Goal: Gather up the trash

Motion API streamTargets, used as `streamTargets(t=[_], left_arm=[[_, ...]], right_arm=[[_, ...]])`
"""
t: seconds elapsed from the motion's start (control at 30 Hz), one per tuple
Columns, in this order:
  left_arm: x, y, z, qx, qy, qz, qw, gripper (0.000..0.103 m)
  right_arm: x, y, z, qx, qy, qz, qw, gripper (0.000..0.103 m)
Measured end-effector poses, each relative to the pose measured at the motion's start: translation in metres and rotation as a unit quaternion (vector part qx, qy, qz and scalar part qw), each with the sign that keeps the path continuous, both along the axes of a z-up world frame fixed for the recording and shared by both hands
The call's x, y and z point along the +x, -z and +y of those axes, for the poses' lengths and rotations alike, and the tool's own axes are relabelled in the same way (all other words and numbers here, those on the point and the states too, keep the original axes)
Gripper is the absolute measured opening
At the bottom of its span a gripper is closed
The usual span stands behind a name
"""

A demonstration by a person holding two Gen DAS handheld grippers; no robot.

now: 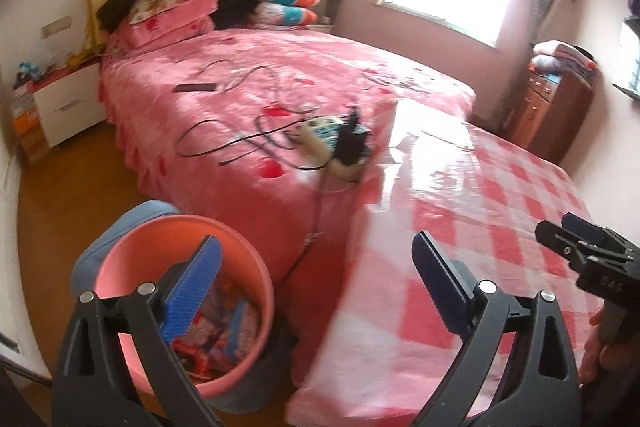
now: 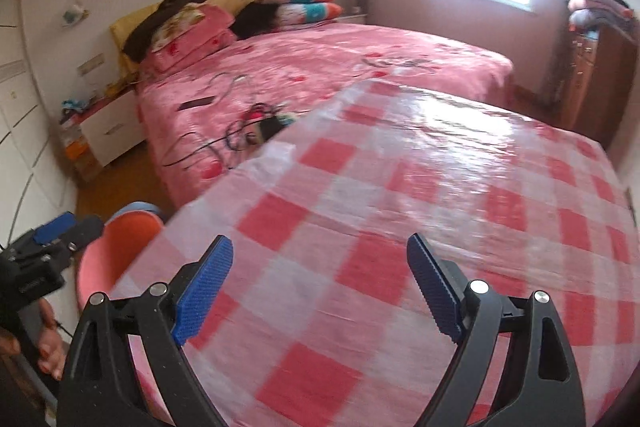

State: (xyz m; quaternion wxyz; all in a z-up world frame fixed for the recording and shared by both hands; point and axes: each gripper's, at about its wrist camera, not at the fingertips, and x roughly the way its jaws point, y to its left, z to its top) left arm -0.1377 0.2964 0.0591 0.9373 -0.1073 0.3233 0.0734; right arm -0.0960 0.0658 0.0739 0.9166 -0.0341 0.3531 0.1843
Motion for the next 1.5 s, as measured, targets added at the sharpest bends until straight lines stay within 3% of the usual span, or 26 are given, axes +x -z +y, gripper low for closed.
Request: streamTargets(t=[0.6,1.5], left_arm=[[0.017,-0.025,-0.109,0.024,0.100,-0.026,0.9944,0.099],[0.044,-0.030,-0.258,0.064,0.190,-0.030,0.9793,0.099]], right_arm=[[-0.026,-0.004,-0.101,0.002,0.097,-0.031,0.995,0.088],[-0.060,-0.004,-0.212,-0.007,0.218,-0.064,0.974,0.091]])
